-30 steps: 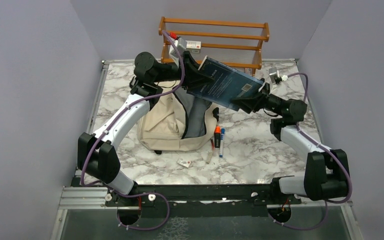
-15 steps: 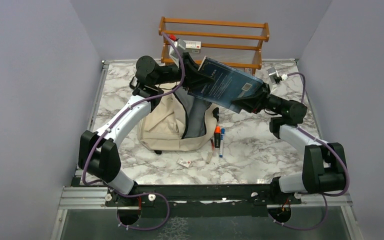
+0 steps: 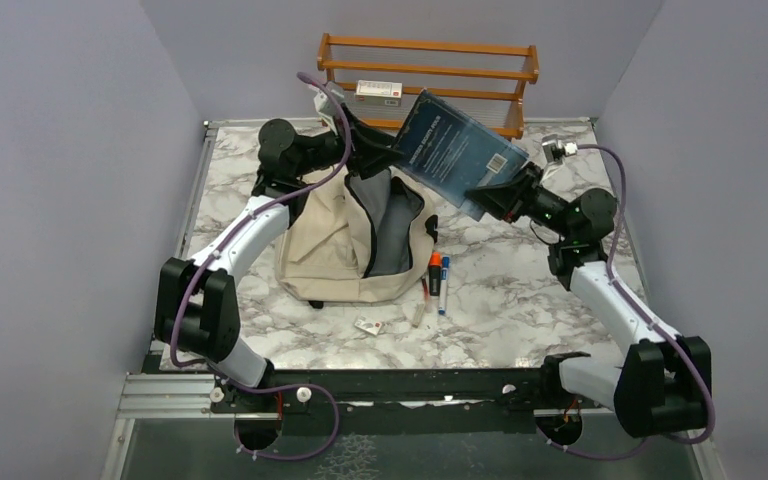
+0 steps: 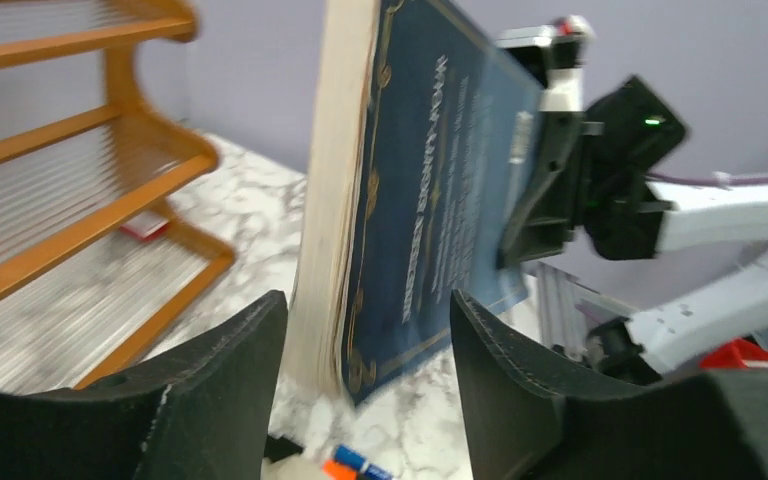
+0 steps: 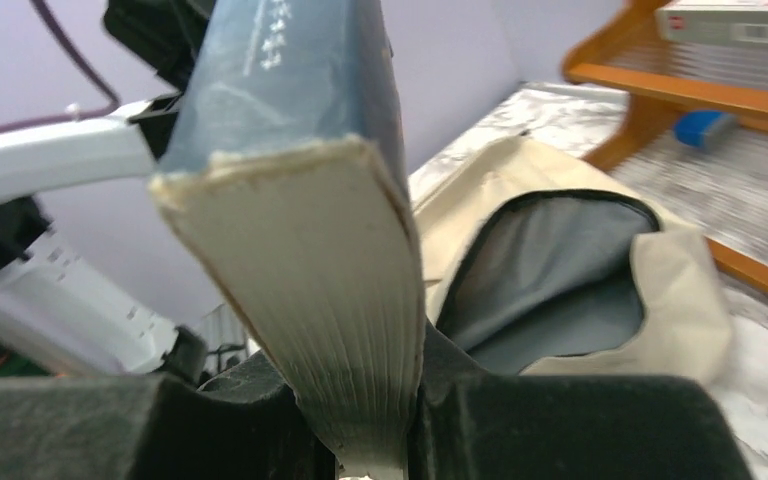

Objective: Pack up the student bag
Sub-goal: Pick up the book from the center of the board.

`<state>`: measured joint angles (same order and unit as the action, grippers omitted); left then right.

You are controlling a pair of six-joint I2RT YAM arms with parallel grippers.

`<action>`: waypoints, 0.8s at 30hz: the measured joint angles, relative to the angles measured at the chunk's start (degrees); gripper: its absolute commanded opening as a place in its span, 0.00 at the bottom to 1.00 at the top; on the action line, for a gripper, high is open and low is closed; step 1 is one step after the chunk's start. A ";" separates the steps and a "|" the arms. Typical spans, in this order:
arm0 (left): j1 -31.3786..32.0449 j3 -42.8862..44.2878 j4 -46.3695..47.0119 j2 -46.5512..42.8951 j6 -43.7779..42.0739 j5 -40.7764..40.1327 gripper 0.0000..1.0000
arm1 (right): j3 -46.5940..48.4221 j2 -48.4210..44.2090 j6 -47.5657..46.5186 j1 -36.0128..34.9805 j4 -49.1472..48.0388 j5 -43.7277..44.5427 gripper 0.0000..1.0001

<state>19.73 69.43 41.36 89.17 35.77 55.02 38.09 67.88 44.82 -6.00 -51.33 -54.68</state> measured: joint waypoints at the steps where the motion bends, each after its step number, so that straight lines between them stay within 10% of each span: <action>1: -1.16 -0.50 -1.18 0.00 -0.92 -0.96 0.64 | 0.07 -1.36 -1.55 0.02 3.43 2.10 0.00; 13: -0.52 9.75 -39.89 5.16 -25.97 -22.21 0.65 | 4.83 -4.09 -13.75 0.44 41.33 26.75 0.00; 24: 13.07 11.47 -61.00 12.74 -39.69 -54.66 0.65 | 4.81 -4.02 -14.29 0.44 45.59 29.88 0.00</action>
<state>32.80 80.90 -19.64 101.91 -3.92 0.36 42.89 63.86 30.52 -5.56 -5.74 -24.80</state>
